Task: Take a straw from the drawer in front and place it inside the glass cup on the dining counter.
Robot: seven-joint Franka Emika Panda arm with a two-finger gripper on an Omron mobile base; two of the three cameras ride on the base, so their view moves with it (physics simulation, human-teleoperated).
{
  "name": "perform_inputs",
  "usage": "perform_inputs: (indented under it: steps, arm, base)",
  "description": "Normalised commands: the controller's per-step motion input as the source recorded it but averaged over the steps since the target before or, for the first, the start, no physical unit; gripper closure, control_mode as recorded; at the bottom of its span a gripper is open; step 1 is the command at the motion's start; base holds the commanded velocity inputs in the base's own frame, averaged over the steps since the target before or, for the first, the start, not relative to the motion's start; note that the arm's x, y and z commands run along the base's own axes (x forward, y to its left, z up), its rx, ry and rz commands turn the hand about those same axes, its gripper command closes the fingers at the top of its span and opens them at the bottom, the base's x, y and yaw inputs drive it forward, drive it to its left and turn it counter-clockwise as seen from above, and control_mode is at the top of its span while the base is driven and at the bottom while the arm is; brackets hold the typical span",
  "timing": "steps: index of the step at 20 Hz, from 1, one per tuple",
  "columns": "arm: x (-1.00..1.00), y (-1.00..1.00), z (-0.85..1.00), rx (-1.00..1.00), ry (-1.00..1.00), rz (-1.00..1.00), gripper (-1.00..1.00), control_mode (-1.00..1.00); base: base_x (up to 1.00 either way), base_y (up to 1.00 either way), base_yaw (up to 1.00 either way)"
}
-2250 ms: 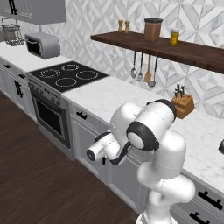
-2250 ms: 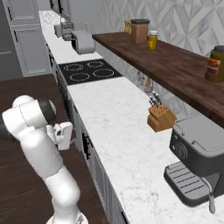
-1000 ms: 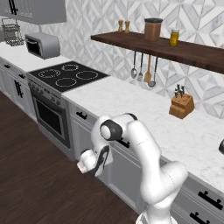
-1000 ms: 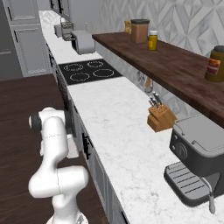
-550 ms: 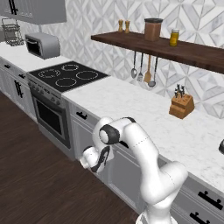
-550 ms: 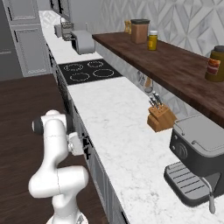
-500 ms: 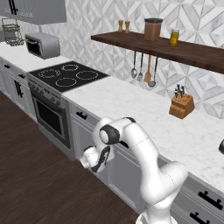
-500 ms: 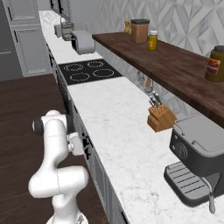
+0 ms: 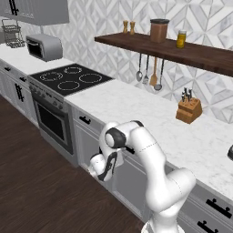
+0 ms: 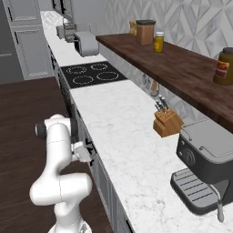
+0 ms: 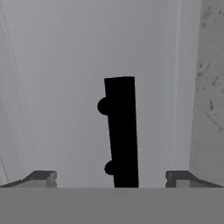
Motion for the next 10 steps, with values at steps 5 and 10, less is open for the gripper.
perform_inputs:
  steps: [5,10]
  arm:
    - [-0.08,0.0,0.24,0.02,-0.18,0.0,-1.0,-1.0]
    - [0.33,0.0,0.09,0.06,0.01,0.01,-1.0,-1.0]
  base:
    - [0.0,0.0,0.0]
    - [0.0,0.0,0.0]
